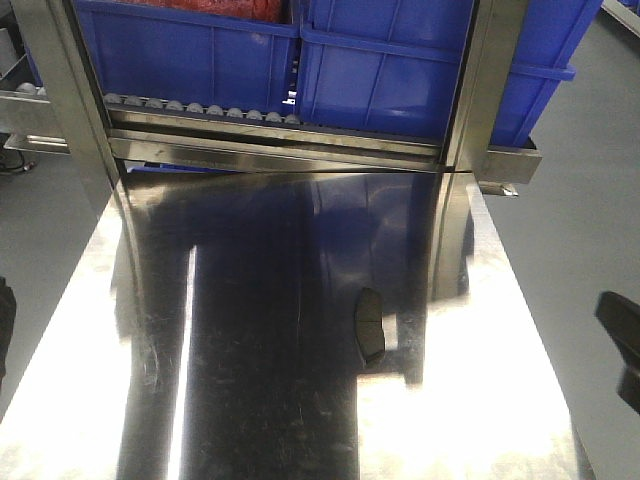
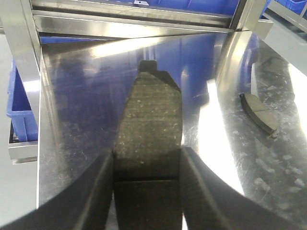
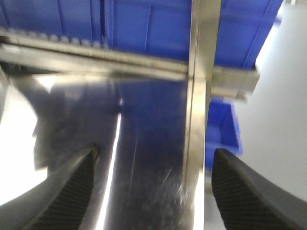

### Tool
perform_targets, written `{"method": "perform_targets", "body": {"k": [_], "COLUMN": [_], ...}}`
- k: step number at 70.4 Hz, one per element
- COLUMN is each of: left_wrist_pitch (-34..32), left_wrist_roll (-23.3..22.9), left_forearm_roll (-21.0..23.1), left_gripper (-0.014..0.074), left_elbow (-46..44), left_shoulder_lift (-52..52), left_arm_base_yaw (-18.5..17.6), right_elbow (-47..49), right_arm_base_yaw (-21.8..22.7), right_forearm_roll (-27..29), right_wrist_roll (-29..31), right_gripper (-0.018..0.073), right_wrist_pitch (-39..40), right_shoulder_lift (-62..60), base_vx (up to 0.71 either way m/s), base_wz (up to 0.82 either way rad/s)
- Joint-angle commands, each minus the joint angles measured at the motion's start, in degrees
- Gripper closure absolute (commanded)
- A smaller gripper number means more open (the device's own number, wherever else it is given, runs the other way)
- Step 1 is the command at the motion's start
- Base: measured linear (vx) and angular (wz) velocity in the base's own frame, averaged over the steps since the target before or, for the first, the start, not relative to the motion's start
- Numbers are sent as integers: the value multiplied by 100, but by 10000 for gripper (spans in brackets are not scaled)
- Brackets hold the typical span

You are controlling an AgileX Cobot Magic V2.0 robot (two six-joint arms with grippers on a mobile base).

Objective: Move and align brake pads A on conveyor
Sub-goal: 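Lower the open right gripper onto the other brake pad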

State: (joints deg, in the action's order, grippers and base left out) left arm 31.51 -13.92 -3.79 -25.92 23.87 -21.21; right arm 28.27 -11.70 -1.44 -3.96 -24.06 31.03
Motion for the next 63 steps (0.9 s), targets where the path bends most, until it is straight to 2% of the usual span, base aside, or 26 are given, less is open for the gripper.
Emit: {"method": "perform_targets", "body": {"k": [1,18,40,52,63], "left_wrist_pitch": [-488,-488,-480,-480,-480], "left_wrist_roll": [-8,-8,-8,-8,-8], "left_forearm_roll": [-18,-18,-18,-18,-18], "left_gripper": [602,602,602,602,602], "left_elbow": [-183,-183,-183,-183,-183], "left_shoulder_lift": [4,4,4,4,4], "left_arm_base_yaw": [-14,-14,-14,-14,-14], "right_elbow": [597,1751,2905,3612,4212], "right_arm_base_yaw": [3,3,3,-2,-447], "right_forearm_roll": [144,291,379,756,854], "right_wrist_roll": [-58,-58,-31,-31,-125], "right_gripper": [62,62,66,70,70], "right_wrist_pitch": [-111,-1438,-2358,-2821,-3123], "right_shoulder_lift": [737,2631,4741,5516,6126], "base_vx": [0,0,0,0,0], "base_wz": [0,0,0,0,0]}}
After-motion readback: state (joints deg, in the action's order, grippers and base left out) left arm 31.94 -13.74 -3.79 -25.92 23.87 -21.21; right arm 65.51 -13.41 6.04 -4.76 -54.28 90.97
